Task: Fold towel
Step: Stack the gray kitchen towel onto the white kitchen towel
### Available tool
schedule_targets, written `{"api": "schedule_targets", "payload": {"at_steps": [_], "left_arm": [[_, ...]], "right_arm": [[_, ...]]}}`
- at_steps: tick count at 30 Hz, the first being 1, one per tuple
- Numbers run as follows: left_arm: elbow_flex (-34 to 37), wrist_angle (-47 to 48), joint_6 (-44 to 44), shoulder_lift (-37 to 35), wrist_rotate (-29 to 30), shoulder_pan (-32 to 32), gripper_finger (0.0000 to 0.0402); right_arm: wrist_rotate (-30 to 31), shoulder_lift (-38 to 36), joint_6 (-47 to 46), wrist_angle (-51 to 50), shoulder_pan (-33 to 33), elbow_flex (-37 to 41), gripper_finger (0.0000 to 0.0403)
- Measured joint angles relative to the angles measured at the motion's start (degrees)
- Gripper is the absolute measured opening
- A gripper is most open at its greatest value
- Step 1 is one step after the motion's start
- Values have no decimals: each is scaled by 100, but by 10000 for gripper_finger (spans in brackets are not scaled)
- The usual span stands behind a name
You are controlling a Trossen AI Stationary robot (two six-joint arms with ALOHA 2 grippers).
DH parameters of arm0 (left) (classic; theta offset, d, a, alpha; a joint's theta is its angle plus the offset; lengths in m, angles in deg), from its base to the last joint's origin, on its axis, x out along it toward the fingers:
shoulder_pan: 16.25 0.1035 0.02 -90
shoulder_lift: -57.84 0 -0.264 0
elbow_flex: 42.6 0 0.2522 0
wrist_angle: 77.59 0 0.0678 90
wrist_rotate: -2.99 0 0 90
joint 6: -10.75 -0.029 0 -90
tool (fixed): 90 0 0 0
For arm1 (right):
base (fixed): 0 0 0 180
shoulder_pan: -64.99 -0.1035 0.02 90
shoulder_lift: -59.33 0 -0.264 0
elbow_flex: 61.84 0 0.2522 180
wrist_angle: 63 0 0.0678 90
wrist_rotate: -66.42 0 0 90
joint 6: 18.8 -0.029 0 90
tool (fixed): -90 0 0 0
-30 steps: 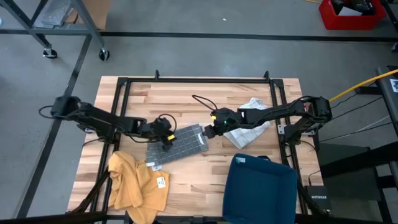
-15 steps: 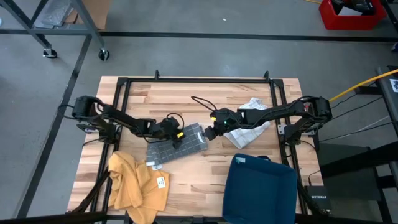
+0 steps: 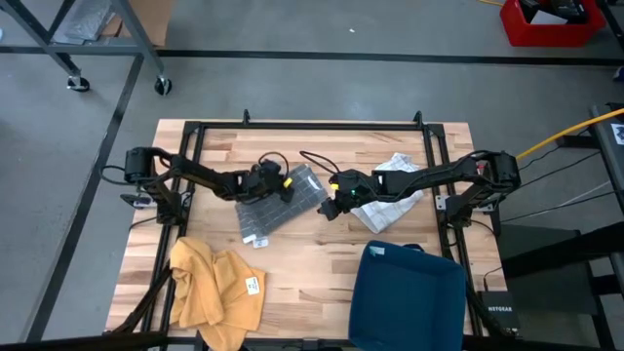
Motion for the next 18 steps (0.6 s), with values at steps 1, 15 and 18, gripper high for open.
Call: {"api": "schedule_targets", "payload": {"at_steps": [1,15,18], "left_arm": [[-44,-3,-12,-5,1,57,164],[-343,-419,-1672,-580,-377,237,164],[-343,-421,-1753,-585,-442,232,164]], "right_arm": [[0,0,-1,0,0,0,147],[278,0,-791,-36,0,0,147],[281,0,-800,-39,0,0,147]]}}
